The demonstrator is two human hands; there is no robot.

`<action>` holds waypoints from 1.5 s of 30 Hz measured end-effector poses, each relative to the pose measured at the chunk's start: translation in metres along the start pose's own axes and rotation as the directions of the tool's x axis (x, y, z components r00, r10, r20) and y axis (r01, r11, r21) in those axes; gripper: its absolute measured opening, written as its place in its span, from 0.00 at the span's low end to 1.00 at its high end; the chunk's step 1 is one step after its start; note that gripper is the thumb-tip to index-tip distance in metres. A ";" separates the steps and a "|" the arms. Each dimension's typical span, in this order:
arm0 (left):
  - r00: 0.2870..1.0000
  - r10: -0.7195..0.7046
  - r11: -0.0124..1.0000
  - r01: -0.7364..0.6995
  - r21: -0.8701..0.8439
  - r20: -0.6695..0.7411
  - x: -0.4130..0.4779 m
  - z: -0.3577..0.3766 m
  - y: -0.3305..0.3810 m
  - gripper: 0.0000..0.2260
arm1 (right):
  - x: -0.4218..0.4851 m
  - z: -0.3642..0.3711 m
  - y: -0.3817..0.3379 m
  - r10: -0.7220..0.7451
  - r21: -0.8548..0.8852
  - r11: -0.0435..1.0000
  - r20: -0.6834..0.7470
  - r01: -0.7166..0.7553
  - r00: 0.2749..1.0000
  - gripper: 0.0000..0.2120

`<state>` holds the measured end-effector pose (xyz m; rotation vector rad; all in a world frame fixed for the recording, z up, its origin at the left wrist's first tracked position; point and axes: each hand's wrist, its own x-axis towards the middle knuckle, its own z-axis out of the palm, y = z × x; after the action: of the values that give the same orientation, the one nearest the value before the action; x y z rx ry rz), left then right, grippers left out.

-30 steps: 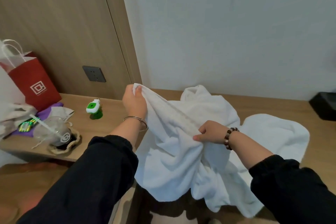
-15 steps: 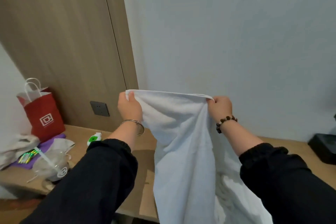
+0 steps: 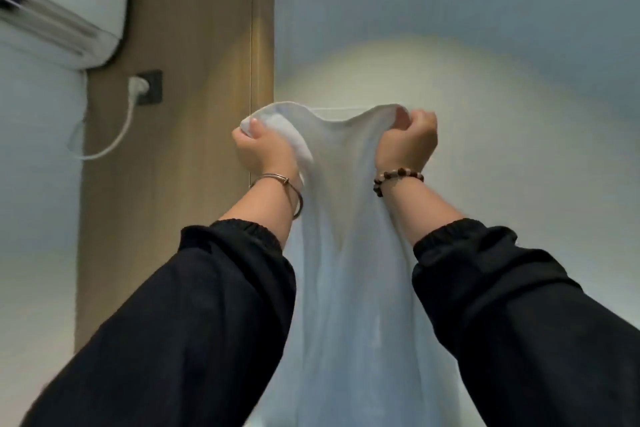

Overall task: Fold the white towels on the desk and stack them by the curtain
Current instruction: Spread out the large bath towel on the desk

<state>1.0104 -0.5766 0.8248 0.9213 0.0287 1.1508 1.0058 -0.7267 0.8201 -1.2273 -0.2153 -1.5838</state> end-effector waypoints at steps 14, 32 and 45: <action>0.870 0.407 0.843 -0.475 0.252 0.280 -0.015 -0.069 -0.032 0.11 | -0.021 -0.057 0.082 0.245 -0.330 0.929 0.202 -0.170 0.948 0.10; 0.781 -0.458 0.381 -0.258 0.888 0.424 -0.121 -0.379 -0.275 0.04 | -0.298 -0.262 0.219 0.607 -0.637 0.770 0.745 0.026 0.278 0.25; 0.601 -0.745 -0.014 -0.445 0.895 0.287 -0.219 -0.486 -0.310 0.05 | -0.433 -0.378 0.239 0.796 -0.779 0.577 0.603 0.246 0.043 0.05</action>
<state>0.9259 -0.4832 0.2209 2.7287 0.3237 0.0152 0.9318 -0.8118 0.2081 -2.7202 -0.0557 0.0623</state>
